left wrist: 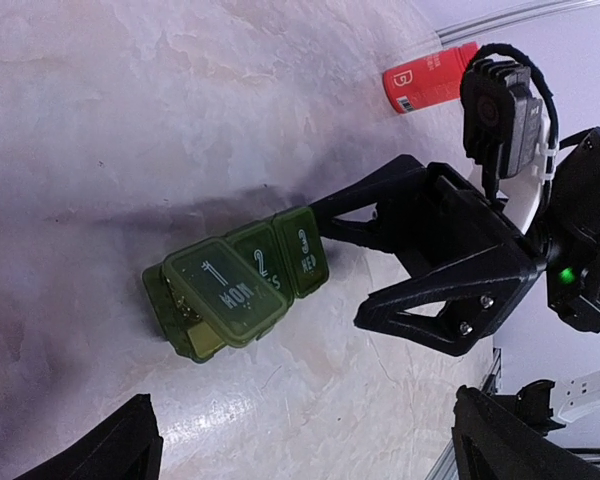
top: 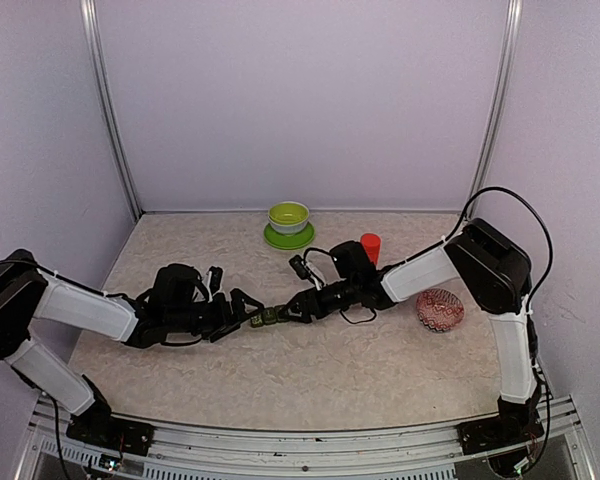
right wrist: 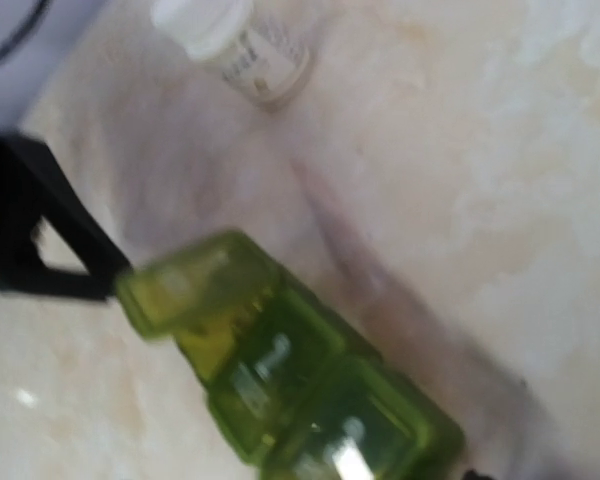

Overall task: Sort the pills into containers
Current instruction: Pick up the pill container from the center of the board.

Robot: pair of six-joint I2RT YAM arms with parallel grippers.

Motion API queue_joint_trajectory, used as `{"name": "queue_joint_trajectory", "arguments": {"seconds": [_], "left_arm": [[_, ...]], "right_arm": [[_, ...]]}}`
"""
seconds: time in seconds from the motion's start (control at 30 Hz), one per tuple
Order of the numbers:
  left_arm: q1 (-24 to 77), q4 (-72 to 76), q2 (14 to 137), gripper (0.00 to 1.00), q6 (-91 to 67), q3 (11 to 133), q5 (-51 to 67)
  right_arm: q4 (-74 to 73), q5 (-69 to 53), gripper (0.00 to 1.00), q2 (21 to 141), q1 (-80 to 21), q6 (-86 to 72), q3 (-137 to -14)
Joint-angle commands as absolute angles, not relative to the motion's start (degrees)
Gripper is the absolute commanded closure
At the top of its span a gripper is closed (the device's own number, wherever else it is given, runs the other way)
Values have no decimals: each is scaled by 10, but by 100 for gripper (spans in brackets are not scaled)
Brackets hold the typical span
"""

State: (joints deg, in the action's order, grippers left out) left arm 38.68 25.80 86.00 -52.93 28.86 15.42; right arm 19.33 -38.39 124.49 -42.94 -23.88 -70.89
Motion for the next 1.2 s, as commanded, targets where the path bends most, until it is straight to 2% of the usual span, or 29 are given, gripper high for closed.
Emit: {"name": "queue_joint_trajectory", "arguments": {"seconds": [0.0, 0.23, 0.43, 0.9, 1.17], "left_arm": [[382, 278, 862, 1, -529, 279, 161], [381, 287, 861, 1, -530, 278, 173], [381, 286, 852, 1, -527, 270, 180], [377, 293, 832, 1, -532, 243, 178], [377, 307, 828, 1, -541, 226, 183]], "right_arm": [[130, -370, 27, 1213, -421, -94, -710], [110, -354, 17, 1187, -422, 128, -687], [44, -375, 16, 1210, -422, 264, -732], [-54, -391, 17, 1288, -426, 380, -829], [-60, -391, 19, 1319, -434, 375, -862]]}}
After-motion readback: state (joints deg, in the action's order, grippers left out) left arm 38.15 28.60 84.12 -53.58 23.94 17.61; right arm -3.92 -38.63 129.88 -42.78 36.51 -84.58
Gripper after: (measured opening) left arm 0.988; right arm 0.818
